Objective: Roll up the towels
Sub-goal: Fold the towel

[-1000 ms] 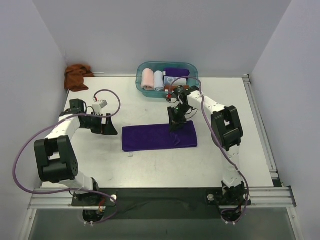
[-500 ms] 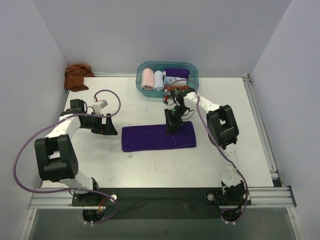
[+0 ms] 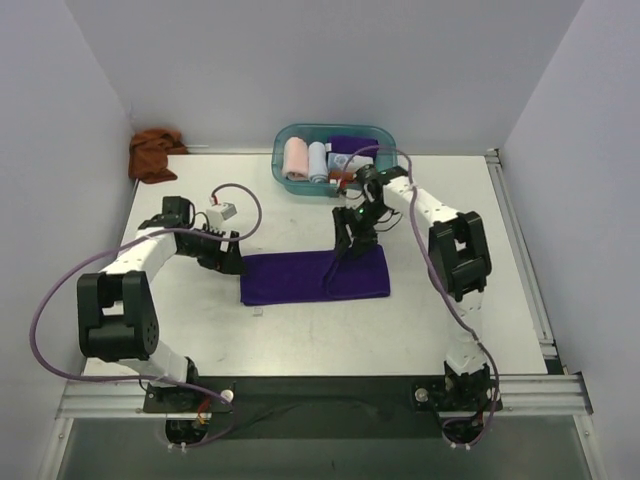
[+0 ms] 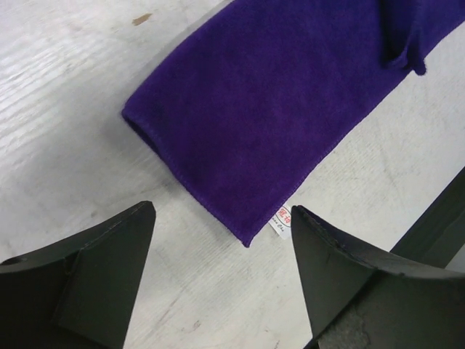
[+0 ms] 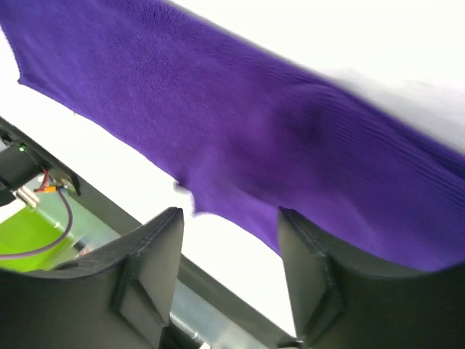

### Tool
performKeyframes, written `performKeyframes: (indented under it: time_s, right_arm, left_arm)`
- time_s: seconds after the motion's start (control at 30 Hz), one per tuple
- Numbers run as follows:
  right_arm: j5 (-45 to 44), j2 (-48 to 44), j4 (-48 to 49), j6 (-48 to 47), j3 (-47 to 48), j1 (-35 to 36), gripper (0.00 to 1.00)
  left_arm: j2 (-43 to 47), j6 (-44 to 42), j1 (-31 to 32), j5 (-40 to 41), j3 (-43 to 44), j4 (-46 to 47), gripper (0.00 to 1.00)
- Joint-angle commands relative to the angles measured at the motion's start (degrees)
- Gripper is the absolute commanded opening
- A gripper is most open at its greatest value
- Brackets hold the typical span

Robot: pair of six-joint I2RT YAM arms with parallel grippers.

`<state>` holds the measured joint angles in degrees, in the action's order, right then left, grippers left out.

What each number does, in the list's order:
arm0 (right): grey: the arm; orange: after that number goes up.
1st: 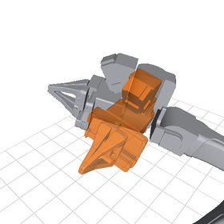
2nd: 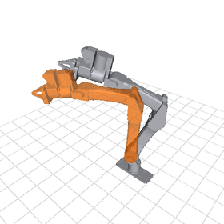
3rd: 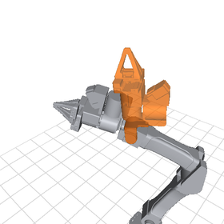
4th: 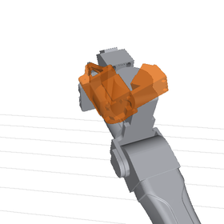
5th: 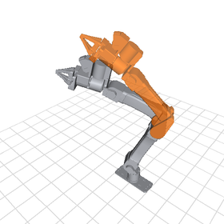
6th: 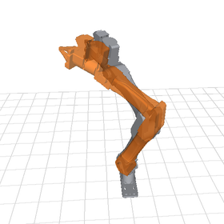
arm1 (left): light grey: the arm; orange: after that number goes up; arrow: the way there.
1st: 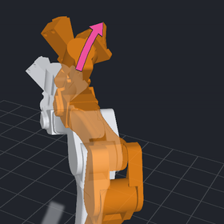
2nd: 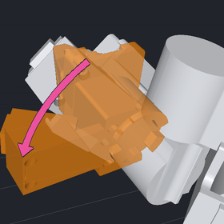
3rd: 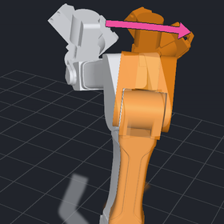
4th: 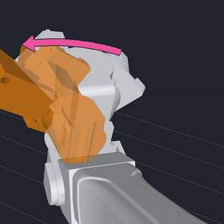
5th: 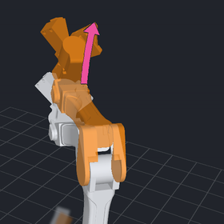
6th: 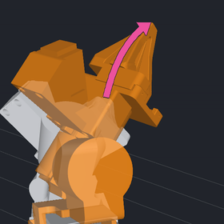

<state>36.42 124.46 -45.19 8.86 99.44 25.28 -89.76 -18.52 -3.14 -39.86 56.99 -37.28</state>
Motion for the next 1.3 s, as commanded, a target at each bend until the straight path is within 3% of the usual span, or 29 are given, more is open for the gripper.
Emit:
performKeyframes:
  time_s: [0.0, 0.07, 0.1, 0.17, 0.5, 0.63, 0.73, 0.87, 0.93, 1.0, 1.13, 1.27]
  right_arm:
    - [-2.7, -8.2, -3.2, -6.3, -0.4, -5.1, 0.47]
    - [-4.3, -7.7, -3.2, -8.4, -0.8, -7.4, 0.44]
    - [-4.7, -6.8, -3.2, -9.7, -0.8, -8.0, 0.36]
    - [-4.7, -5.5, -3.2, -10.3, -0.8, -8.9, 0.31]
    - [-12.2, 1.6, -0.1, -11.7, -4.5, -8.1, 0.12]
    - [-11.7, -2.4, 2.3, -10.2, -12.4, -7.4, 0.11]
    - [-6.1, -7.6, 3.4, -9.7, -20.0, -4.3, 0.12]
    - [5.3, -14.3, 3.8, -10.8, -24.9, 2.6, 0.19]
    - [9.4, -17.4, 3.5, -10.7, -25.0, 3.4, 0.24]
    - [9.5, -20.4, 3.0, -10.9, -24.6, 1.8, 0.31]
    - [5.4, -23.7, 3.3, -11.0, -25.8, -2.9, 0.38]
    - [3.2, -21.8, 4.0, -11.9, -27.7, -3.5, 0.39]
  left_arm:
    - [-0.3, 0.0, 4.5, 1.1, 0.9, 2.6, 0.84]
    - [-2.3, 1.4, 5.6, 1.0, 1.2, 3.4, 0.74]
    - [-3.1, 1.6, 6.0, 0.2, 1.4, 3.6, 0.7]
    - [-5.1, 3.0, 7.1, 0.0, 2.3, 4.1, 0.63]
    - [-11.9, 8.8, 10.5, 6.2, 3.6, 9.7, 0.48]
    - [-17.5, 9.0, 10.8, 8.7, 7.1, 9.9, 0.42]
    - [-22.9, 7.8, 10.9, 9.6, 13.1, 9.8, 0.4]
    - [-35.7, 7.4, 11.3, 9.3, 31.2, 6.2, 0.41]
    - [-39.1, 7.5, 11.3, 6.4, 42.3, 1.8, 0.48]
    - [-39.3, 7.9, 11.3, 3.1, 46.1, 0.4, 0.6]
    - [-31.6, 8.3, 10.7, 1.4, 42.7, 1.1, 0.68]
    - [-21.8, 8.6, 10.3, 2.2, 27.4, 3.8, 0.69]
